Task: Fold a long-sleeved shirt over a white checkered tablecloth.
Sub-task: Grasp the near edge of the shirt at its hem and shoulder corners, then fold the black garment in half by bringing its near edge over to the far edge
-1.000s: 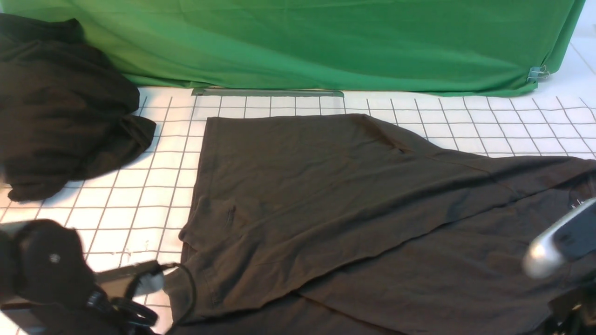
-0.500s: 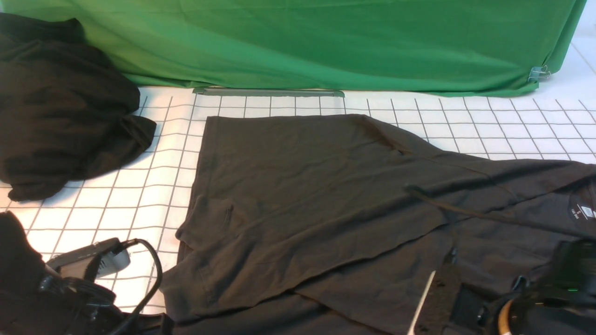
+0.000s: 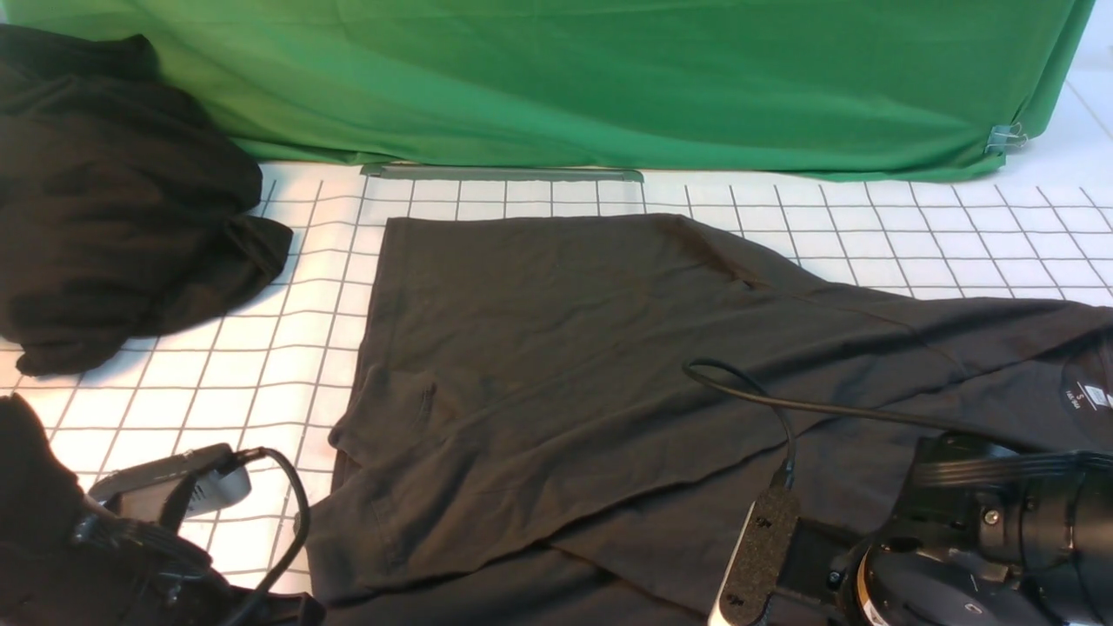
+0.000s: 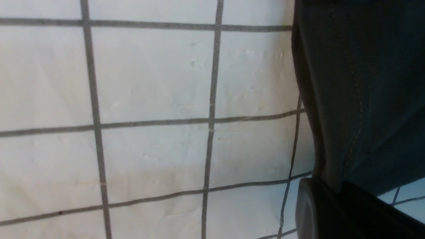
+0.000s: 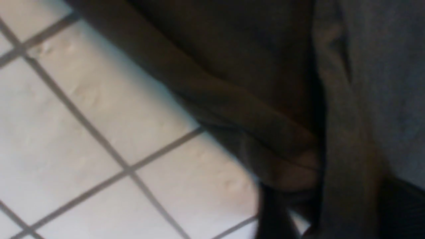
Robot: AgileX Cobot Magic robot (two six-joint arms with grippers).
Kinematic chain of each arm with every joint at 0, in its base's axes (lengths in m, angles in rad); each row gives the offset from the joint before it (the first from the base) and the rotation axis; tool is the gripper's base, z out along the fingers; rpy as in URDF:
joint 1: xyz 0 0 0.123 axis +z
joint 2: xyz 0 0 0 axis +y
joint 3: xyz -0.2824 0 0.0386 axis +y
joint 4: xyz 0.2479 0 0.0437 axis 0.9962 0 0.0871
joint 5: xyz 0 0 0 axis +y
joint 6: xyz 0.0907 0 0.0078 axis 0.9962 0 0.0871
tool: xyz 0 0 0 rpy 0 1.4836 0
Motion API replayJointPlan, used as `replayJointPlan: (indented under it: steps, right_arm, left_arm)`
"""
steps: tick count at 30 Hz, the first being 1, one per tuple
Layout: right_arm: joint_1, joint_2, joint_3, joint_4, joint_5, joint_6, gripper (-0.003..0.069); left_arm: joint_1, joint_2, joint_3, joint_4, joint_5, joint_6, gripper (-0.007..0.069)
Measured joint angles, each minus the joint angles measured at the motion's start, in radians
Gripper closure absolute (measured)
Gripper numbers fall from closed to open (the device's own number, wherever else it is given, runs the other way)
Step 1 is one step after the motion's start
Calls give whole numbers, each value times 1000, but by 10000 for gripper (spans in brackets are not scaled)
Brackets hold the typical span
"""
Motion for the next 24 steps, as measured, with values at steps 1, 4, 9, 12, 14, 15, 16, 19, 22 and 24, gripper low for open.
replayJointPlan:
  steps: [1,4,9,12,14,15,16,19,22,24]
  right_arm:
    - [0,4,-4,-5,7,0,432]
    - [0,3,-29,-10,58,-1,591]
    - [0,-54,-95,-10,189,-3,620]
    - [0,-126,-118,-2,256,-3,621]
    - [0,-175,-118,28,298,-4,621]
    - [0,-207,-105,69,324,-4,621]
    - [0,-220,-95,99,331,-10,621]
    - [0,-243,-51,162,344,-31,621]
    - [0,-245,-1,189,345,-43,621]
    - [0,-245,4,193,346,-47,621]
  left_arm:
    - [0,0,0,2,0,2,606]
    - [0,-2,-27,9,30,9,606]
    - [0,-29,-131,31,121,15,606]
    - [0,-57,-175,29,173,15,606]
    - [0,-80,-179,15,228,15,606]
    - [0,-98,-168,8,273,15,606]
    - [0,-106,-153,5,283,15,606]
    - [0,-134,-104,-14,297,15,606]
    - [0,-167,-57,-40,295,15,606]
    - [0,-180,-53,-50,294,15,606]
